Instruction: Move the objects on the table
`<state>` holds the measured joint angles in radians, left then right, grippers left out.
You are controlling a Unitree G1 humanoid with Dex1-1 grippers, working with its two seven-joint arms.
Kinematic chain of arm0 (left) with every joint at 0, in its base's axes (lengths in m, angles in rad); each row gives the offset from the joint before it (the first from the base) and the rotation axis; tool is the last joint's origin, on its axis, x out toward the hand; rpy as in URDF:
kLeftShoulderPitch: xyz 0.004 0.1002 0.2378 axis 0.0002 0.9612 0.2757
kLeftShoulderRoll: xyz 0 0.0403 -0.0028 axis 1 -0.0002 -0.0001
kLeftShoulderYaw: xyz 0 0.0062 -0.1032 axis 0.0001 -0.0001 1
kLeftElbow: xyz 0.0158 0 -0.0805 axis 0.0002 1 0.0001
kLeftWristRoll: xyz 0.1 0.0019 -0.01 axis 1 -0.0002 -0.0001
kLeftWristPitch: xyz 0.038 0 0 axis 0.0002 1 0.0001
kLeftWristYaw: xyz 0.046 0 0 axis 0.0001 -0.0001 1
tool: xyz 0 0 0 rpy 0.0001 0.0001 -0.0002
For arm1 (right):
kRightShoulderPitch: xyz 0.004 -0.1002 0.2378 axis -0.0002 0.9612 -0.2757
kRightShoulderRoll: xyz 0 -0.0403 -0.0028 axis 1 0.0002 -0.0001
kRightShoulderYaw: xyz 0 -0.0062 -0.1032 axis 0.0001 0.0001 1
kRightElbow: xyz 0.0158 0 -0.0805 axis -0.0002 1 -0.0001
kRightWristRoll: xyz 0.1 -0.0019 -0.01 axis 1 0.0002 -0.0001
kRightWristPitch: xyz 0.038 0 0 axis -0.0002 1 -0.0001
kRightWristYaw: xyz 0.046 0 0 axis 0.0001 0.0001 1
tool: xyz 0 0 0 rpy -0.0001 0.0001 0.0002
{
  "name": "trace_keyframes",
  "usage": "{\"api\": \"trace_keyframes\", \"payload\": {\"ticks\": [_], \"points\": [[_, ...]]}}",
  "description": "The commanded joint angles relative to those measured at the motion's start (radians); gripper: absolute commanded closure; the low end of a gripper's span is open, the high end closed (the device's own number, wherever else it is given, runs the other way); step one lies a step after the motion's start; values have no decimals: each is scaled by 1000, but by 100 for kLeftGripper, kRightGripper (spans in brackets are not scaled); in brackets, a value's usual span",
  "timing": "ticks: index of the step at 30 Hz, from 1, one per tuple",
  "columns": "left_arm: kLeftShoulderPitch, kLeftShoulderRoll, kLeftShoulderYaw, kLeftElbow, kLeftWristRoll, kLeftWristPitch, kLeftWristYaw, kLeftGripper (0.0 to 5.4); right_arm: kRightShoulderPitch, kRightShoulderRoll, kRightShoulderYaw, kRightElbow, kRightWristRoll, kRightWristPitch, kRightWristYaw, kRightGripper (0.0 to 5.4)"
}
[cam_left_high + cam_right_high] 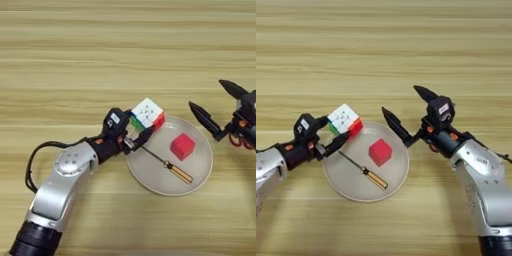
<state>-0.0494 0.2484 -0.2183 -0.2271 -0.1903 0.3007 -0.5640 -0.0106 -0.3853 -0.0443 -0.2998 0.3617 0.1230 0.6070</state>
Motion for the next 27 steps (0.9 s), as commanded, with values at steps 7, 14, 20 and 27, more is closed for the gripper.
{"api": "trace_keyframes", "payload": {"ticks": [7,14,20,27], "points": [[-18,111,28,-159,-169,95,-180,214,-11,-68,2,-27,33,19,104,0],[-22,173,38,-212,-228,104,-248,214,9,-143,-14,-101,109,51,211,0],[0,234,29,-260,-262,65,-338,214,49,-231,-41,-165,275,108,380,0],[29,276,7,-268,-267,20,-428,214,75,-333,-70,-183,401,170,557,0]]}}
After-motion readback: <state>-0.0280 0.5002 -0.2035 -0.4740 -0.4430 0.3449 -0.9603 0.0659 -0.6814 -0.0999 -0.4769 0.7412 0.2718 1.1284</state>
